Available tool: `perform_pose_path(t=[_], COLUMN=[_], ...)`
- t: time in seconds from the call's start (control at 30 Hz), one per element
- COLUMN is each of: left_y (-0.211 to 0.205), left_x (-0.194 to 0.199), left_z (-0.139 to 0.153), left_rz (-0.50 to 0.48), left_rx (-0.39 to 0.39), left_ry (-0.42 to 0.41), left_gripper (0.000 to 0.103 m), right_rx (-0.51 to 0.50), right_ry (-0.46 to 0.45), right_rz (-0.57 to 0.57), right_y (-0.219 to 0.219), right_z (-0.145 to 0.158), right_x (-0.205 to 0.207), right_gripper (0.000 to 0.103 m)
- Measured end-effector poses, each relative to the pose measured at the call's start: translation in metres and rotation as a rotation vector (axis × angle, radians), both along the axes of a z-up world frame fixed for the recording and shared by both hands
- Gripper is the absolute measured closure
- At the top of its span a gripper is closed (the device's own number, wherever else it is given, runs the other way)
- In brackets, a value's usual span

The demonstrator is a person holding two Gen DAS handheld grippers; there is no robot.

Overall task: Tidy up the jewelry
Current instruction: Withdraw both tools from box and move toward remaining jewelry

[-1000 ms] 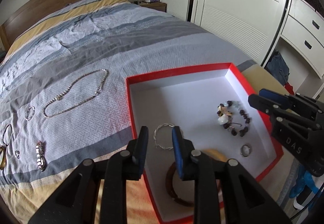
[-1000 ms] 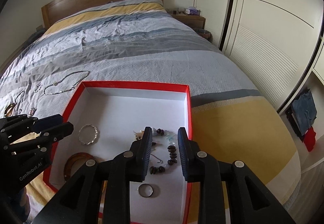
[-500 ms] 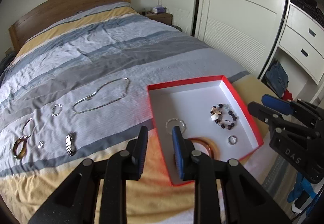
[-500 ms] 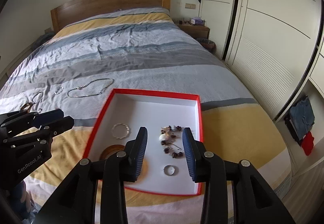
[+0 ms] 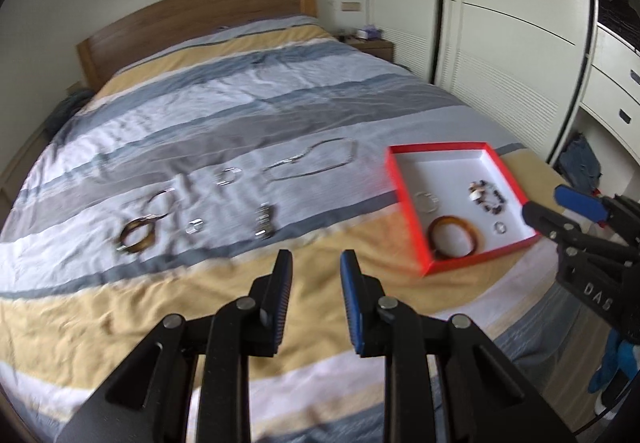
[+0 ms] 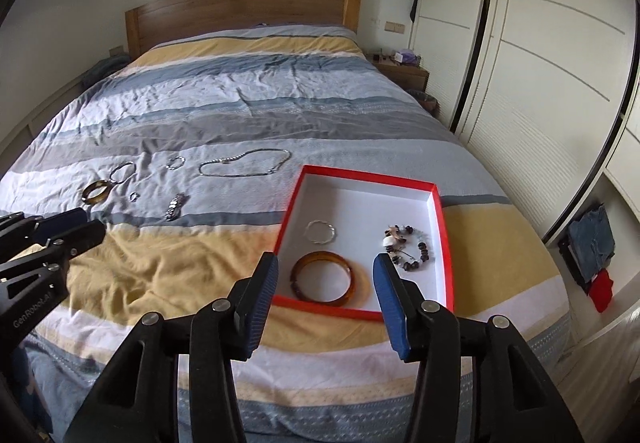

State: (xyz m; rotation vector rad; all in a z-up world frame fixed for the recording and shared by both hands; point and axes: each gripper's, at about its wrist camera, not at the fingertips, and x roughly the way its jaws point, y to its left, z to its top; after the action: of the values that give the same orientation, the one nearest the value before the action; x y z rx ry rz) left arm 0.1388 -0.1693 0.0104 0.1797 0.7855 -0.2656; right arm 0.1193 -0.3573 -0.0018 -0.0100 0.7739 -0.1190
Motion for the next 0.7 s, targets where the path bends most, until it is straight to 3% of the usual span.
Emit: perform_pose_path(t=[0.37,0.7], left_y=[0.089,0.128], left_x=[-0.049,-0.083], left_z=[-0.002,0.009], left_rz=[0.181,0.239], left_rx=[0.017,0.001], left_ry=[0.027,-0.001], left_gripper=[0.080,0.079], right_rx=[-0.073,-0.100], right_ry=[-0.064,-0.114], right_rz=[0.098,0.191], right_y=[0.062,0.101], right_z=[0.021,0.039], right_x=[-0.040,-0.067], right_gripper=[0.044,0.038])
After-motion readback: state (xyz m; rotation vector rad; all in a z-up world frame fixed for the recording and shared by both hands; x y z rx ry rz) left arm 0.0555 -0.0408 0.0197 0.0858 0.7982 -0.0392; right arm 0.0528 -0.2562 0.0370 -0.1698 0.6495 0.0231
